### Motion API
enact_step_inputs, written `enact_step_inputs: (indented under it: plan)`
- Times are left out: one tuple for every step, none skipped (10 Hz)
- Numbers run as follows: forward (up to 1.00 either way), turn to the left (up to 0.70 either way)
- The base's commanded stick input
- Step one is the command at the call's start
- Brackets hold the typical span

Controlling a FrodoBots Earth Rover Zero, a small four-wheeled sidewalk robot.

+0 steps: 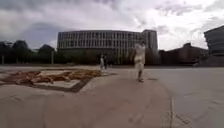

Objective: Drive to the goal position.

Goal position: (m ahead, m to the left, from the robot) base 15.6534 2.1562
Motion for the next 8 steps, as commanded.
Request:
enact_step_inputs:
  plan:
    - [1.0, 0.0]
    - [1.0, 0.0]
    - [1.0, 0.0]
    - [1.0, -0.07]
    - [1.0, -0.27]
    - [1.0, -0.27]
    - [1.0, -0.27]
    - [1.0, -0.27]
